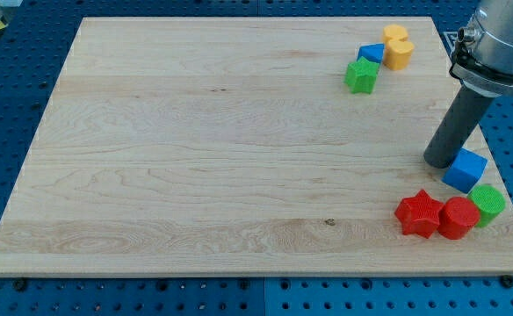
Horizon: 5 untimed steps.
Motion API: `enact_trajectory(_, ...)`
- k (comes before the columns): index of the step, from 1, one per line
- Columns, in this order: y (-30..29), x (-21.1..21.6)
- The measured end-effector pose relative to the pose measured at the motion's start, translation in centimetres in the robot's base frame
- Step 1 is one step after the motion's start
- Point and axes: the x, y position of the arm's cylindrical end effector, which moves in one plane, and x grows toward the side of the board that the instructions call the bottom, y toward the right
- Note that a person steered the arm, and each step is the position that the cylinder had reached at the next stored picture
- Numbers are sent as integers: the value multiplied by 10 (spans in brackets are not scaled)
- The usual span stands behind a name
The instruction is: Place blue cube to the top of green circle
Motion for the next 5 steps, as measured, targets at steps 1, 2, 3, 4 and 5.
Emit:
enact_trajectory(1, 2, -12)
enact_trajectory(2, 13, -8)
enact_trajectory(3, 18, 8)
enact_trajectory(4, 19, 8)
enact_trajectory(5, 2, -23)
